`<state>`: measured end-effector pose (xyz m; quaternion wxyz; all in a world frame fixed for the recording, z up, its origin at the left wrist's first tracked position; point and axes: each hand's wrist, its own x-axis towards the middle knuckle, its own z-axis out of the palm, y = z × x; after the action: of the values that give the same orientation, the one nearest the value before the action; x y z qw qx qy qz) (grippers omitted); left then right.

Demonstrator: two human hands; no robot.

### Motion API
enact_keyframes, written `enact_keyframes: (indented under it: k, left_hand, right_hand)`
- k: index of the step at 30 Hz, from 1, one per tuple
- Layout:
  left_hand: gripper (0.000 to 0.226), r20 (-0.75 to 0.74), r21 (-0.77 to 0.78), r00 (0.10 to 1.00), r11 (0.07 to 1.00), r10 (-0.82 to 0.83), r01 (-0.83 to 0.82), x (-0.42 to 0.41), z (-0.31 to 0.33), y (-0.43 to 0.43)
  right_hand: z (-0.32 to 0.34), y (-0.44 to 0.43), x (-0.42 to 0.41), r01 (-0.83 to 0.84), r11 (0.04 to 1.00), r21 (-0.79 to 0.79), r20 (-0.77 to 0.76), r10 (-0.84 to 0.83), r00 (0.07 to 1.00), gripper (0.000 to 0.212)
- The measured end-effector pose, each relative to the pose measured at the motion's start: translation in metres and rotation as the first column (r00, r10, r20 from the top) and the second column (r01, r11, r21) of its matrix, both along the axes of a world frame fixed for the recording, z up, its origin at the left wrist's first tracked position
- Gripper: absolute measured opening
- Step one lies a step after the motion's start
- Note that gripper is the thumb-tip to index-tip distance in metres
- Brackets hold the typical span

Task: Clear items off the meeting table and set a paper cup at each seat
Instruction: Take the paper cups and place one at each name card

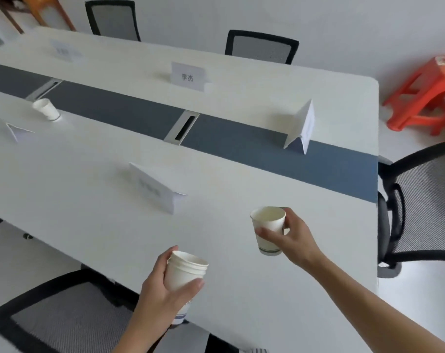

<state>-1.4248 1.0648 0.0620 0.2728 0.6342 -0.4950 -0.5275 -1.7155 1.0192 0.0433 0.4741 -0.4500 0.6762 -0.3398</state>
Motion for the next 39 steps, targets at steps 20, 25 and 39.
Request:
enact_keyframes:
  k: [20,25,39]
  left_hand:
    - [0.076,-0.001,0.17,0.97,0.956,0.242,-0.238,0.098,-0.071,-0.153]
    - [0.074,-0.03,0.18,0.98,0.965,0.199,-0.19,0.089,-0.067,-0.169]
    - [0.067,-0.073,0.007,0.943,0.945,-0.325,0.327,0.0,-0.004,-0.15]
  right_hand:
    - [-0.114,-0.289,0.129,0.097,0.992,0.075,-0.343,-0.065,0.937,0.072]
    - [-0.112,-0.285,0.119,0.044,0.995,0.092,-0.346,-0.01,0.938,0.073]
    - [0.019,-0.085,0.061,0.101,0.992,0.074,-0.084,-0.094,0.992,0.005]
